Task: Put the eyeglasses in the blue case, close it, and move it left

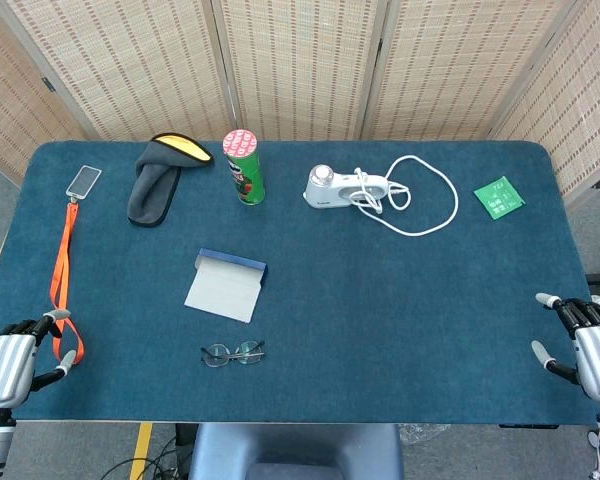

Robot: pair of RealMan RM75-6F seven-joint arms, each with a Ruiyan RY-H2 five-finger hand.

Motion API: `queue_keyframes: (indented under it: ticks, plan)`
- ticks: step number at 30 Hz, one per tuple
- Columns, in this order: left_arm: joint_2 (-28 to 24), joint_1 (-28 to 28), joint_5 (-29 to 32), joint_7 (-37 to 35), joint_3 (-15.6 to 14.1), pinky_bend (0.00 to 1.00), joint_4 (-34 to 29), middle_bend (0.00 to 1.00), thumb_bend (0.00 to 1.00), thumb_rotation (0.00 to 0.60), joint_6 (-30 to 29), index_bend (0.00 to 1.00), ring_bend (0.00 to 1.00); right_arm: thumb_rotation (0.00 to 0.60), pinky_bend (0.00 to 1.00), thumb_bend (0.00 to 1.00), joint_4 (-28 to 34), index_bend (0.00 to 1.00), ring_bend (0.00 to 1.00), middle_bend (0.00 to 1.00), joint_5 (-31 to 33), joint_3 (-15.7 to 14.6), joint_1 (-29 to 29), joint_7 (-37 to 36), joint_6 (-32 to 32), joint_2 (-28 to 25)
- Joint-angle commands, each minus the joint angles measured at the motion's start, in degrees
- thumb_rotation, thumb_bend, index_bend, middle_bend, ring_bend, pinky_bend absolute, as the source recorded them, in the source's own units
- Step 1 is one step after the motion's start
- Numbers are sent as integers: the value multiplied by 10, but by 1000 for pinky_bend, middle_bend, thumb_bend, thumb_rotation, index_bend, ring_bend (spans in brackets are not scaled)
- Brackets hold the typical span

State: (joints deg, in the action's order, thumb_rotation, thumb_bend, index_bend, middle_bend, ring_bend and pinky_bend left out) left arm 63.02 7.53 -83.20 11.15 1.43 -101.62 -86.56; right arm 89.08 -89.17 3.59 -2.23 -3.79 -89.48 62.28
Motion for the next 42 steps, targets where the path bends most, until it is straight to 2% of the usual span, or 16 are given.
queue_keyframes:
  ticks: [1, 6, 10, 18, 21, 25, 28, 31, 36, 42]
  plan:
    - [1, 1, -2, 1, 2, 465, 0, 508, 334, 600, 2, 313, 435, 600, 259, 269, 0, 234, 297, 347, 1, 1, 1, -1, -2, 0]
    - [7, 8, -21, -9, 8, 465, 6, 500, 334, 600, 1, 321, 447, 600, 259, 270, -3, 234, 297, 348, 2, 5, 2, -3, -8, -1]
    - [8, 25, -42, -12, 8, 465, 9, 560, 334, 600, 22, 334, 496, 600, 259, 269, -2, 234, 297, 348, 1, 6, 0, -3, -9, -2]
    - [18, 84, -86, 10, 1, 477, -9, 652, 333, 600, 107, 373, 560, 600, 259, 269, -3, 234, 297, 351, 2, 6, 2, -3, -9, -3]
    - [35, 110, -104, 10, 1, 582, -13, 733, 334, 600, 138, 391, 633, 600, 259, 270, -3, 234, 297, 354, 3, 5, 2, -2, -8, -3]
    - [65, 147, -123, -5, 2, 823, -5, 893, 333, 600, 181, 430, 800, 600, 259, 270, -2, 234, 308, 366, 5, 5, 3, -2, -7, -4]
    - [91, 173, -127, -4, 2, 920, 7, 967, 333, 600, 215, 438, 881, 600, 259, 269, -3, 234, 317, 371, 8, 6, 4, -3, -7, -5]
    - [116, 193, -120, 8, 0, 961, 16, 998, 334, 600, 249, 440, 922, 600, 259, 269, -4, 234, 324, 375, 11, 5, 6, -4, -7, -6]
    - [155, 221, -78, 28, 6, 968, 30, 1000, 334, 600, 303, 441, 933, 600, 259, 270, -5, 234, 330, 378, 13, 5, 8, -7, -7, -7]
    - [201, 243, -22, 57, 23, 968, 69, 1000, 334, 600, 335, 451, 933, 600, 259, 269, -7, 234, 337, 381, 13, 5, 9, -10, -8, -7]
